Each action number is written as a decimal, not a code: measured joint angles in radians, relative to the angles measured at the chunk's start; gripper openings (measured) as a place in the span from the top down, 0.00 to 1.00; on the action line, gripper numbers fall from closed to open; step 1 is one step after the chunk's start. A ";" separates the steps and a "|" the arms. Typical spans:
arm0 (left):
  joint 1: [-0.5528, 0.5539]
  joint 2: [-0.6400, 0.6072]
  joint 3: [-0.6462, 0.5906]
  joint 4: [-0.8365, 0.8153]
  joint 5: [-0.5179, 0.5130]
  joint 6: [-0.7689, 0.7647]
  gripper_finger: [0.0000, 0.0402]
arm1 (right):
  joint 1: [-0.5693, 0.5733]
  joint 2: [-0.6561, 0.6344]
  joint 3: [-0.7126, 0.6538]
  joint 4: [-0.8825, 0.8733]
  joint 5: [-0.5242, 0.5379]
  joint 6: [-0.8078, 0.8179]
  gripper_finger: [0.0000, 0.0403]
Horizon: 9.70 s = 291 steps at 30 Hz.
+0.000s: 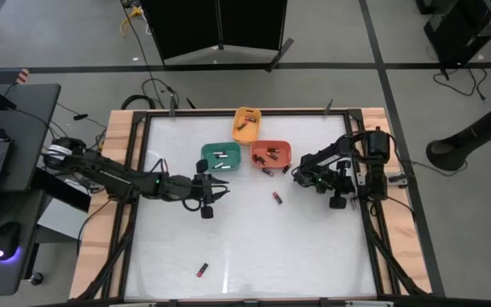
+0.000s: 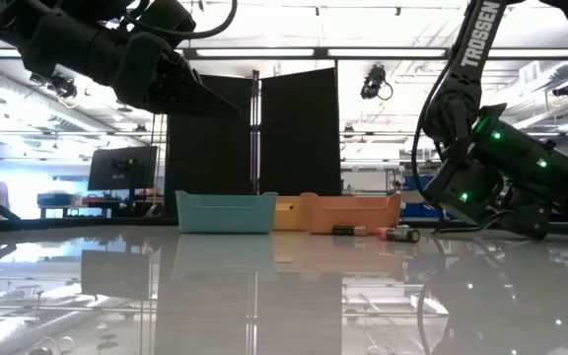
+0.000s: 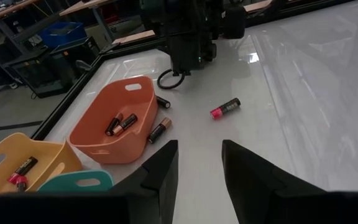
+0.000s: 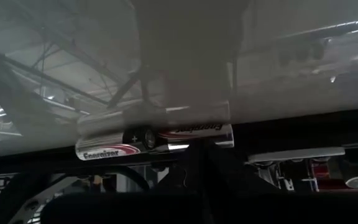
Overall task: Sort batteries
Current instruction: Put the silver battery into the green bin, then put the brown battery into the orange bin
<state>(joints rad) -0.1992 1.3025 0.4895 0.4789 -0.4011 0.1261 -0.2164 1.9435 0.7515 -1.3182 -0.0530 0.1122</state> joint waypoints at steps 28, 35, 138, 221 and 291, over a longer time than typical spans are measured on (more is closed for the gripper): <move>0.000 0.000 0.000 -0.013 0.000 -0.004 0.67 | 0.116 -0.016 0.000 -0.044 -0.112 0.050 0.97; 0.000 0.000 0.000 -0.014 0.000 -0.004 0.67 | 0.117 -0.016 -0.019 -0.003 -0.138 0.050 0.97; -0.031 0.249 -0.051 0.587 0.298 -0.155 0.49 | 0.513 -0.307 0.141 1.772 0.374 -0.196 0.86; 0.580 0.471 0.535 -0.925 0.325 0.180 0.86 | 0.513 -0.388 0.141 1.504 0.591 -0.104 0.58; 0.449 -0.017 0.122 -0.337 0.429 0.073 0.91 | 0.426 -0.382 0.035 1.654 0.573 -0.077 0.96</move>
<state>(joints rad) 0.2502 1.2855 0.6116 0.1418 0.0277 0.1987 0.2099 1.5615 0.7863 0.3357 0.5197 0.0348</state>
